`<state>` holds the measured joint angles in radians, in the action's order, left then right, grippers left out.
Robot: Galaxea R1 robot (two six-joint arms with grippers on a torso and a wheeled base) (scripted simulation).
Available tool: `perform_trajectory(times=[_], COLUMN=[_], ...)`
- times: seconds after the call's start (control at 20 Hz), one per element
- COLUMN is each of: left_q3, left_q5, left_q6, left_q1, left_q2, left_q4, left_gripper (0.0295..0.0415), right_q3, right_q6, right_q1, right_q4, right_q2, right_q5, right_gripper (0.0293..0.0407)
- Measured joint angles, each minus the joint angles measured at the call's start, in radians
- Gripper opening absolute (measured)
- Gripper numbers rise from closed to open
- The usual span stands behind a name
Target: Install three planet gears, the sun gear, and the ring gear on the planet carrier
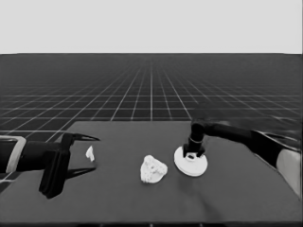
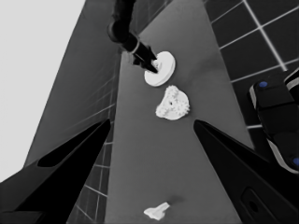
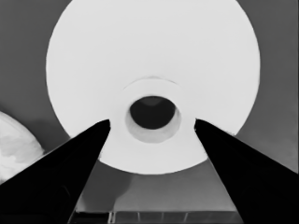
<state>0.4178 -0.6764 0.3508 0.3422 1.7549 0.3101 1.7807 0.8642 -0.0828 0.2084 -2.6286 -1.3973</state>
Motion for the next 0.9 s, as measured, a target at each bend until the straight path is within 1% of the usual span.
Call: perform_trajectory(times=[0.3,0.35,0.8,0.85,0.9], left_q3=[0.0,0.0,0.0,0.0,0.0], left_q5=[0.0,0.0,0.0,0.0,0.0], left_q6=[0.0,0.0,0.0,0.0,0.0], left_q1=[0.0,0.0,0.0,0.0,0.0], left_q2=[0.0,0.0,0.0,0.0,0.0], left_q4=[0.0,0.0,0.0,0.0,0.0], left_gripper=[0.0385,0.0385,0.0385,0.0385,0.0385], right_q3=[0.025,0.025,0.026,-0.052,-0.082], right_q6=[-0.01,-0.01,-0.01,0.024,0.037], right_q1=[-0.018,-0.018,-0.018,0.038,0.092], right_q4=[0.012,0.013,0.013,-0.033,-0.066], right_q2=[-0.011,-0.011,-0.011,0.022,0.035], right_q5=[0.016,0.016,0.017,-0.039,-0.069], right_gripper=[0.0385,0.0349,0.0348,0.0348,0.0348])
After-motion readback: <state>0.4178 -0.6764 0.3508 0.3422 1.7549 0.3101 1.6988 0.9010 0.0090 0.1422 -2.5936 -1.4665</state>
